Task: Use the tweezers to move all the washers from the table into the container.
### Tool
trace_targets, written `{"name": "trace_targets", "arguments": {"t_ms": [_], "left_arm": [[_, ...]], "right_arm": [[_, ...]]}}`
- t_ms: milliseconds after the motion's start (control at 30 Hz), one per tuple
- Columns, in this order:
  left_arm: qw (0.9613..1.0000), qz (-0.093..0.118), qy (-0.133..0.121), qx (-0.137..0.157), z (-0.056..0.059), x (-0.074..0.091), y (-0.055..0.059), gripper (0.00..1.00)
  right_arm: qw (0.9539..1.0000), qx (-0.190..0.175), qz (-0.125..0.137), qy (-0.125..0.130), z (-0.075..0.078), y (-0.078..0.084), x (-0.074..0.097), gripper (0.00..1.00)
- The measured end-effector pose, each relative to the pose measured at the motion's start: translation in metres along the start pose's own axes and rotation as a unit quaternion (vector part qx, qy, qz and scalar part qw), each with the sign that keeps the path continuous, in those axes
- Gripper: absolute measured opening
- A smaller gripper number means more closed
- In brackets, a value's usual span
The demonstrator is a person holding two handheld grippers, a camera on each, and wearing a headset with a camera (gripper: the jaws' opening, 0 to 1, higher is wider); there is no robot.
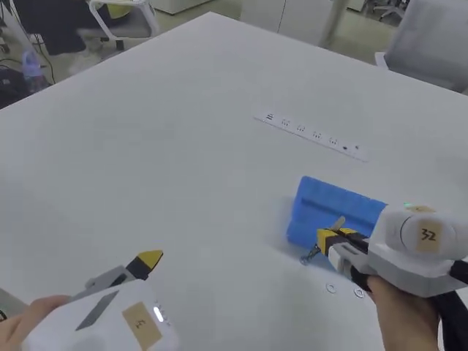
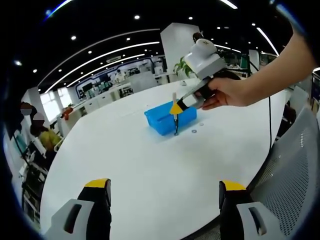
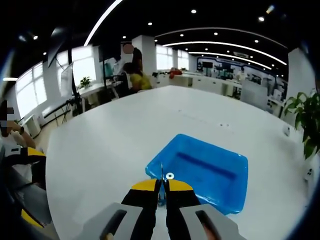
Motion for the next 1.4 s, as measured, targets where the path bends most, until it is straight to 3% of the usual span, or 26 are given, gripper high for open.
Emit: {"name": "trace_targets", "arguments": {"t_ms": [133,433,667,933,1033,1167,1300,1400], "left_arm": [[1.0000,-0.001,-0.001,-0.001,0.000,0.000,0.000,0.91],[1.0000,0.000,0.000,-0.001,0.000,0.000,0.000,0.91],[1.0000,-0.001,-0.001,-0.002,0.000,0.000,0.000,0.91],[1.0000,0.000,-0.002,0.000,0.000,0.000,0.000,0.91],[1.0000,0.001,-0.003,0.001,-0.001,0.000,0.000,0.91],[1.0000,0.002,-0.003,0.001,-0.001,0.000,0.000,0.91],[1.0000,0.002,-0.004,0.000,-0.001,0.000,0.000,0.90],[1.0000,0.001,-0.007,0.000,-0.001,0.000,0.000,0.90]], "right_arm": [[0.9998,0.016,-0.010,0.002,-0.004,0.004,0.000,0.02],[0.9978,0.064,-0.007,0.017,-0.005,0.007,0.000,0.02],[0.9952,0.095,-0.022,0.007,-0.009,0.002,-0.006,0.01],[0.9978,0.057,-0.034,-0.001,-0.006,-0.004,-0.007,0.00],[0.9963,0.077,-0.038,0.000,-0.009,-0.005,-0.003,0.00],[0.9964,0.075,-0.040,-0.006,-0.010,-0.004,-0.002,0.00],[0.9989,0.040,-0.024,-0.002,-0.008,-0.002,0.000,0.01],[0.9993,0.033,-0.015,0.006,-0.006,-0.002,0.000,0.01]]}}
Point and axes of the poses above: the centre of the closed fingertips' face, and the gripper's own axes: x roughly backward along the fingers, z roughly to its right, y roughly out of its underside, the point moved 10 cm from there along x, roughly backward along the fingers, and after that the axes turned 9 degrees about -y, right-handed, at the moved point
